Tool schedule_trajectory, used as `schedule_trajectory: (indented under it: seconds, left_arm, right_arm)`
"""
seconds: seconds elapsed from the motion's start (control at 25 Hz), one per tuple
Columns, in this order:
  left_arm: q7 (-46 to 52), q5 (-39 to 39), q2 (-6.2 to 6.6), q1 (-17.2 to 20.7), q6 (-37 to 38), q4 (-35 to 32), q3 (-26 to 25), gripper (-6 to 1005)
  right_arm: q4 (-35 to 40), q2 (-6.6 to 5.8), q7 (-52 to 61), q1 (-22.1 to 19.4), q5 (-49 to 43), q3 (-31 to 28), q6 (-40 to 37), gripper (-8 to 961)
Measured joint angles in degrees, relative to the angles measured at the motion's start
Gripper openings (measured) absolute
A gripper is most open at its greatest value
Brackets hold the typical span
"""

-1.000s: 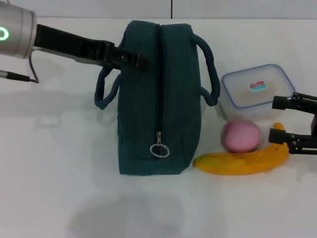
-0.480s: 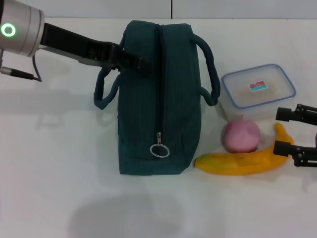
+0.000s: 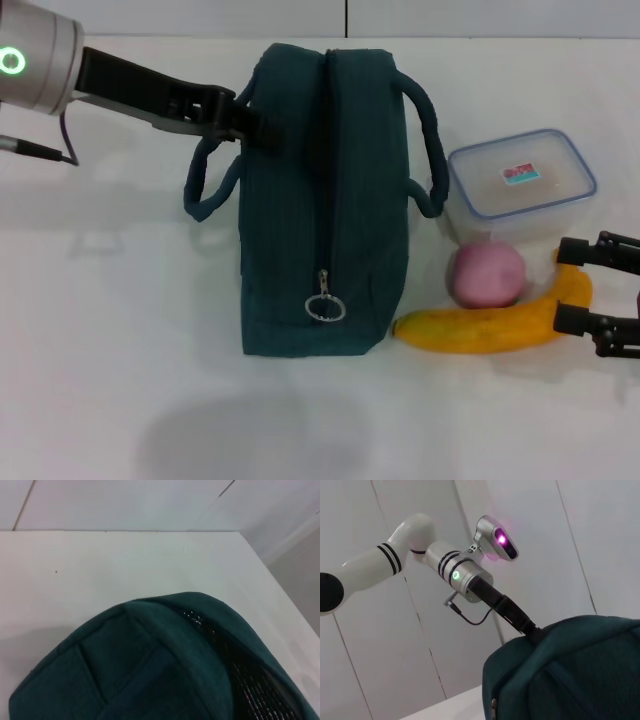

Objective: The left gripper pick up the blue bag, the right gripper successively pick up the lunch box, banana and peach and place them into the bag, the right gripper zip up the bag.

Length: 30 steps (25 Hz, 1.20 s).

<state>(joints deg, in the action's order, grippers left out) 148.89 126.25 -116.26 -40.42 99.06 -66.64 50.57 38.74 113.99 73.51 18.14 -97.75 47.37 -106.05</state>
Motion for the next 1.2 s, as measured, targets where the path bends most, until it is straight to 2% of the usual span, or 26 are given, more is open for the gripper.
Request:
schedule_trajectory:
  seconds: [0.48,0.8,0.96,1.2]
  left_arm:
    - [0.17,-0.13,-0.07,-0.01,0.08,0.21,-0.24,81]
    - [0.44,-1.36,-0.45,0.46,-0.10,0.21,-0.75,54]
    - [0.45,-2.82,-0.54,1.03,-0.80,0.21,-0.84,53]
    - [0.17,-3.08,-1.31,1.64,-1.24,0.71,-0.60,50]
  right_arm:
    - [-3.94,0.28,-0.56,-0.23,0.68,-2.18,-0.91,816]
    - [-7.79,0.29,-0.08,-0.10,2.87,-4.10,-1.41,816]
    - [-11.74,0.28,0.02,0.03,3.74,-9.74,-1.49,816]
    - [-22.19,-0.03,2.73,0.07,5.62,-26.33,1.98,816]
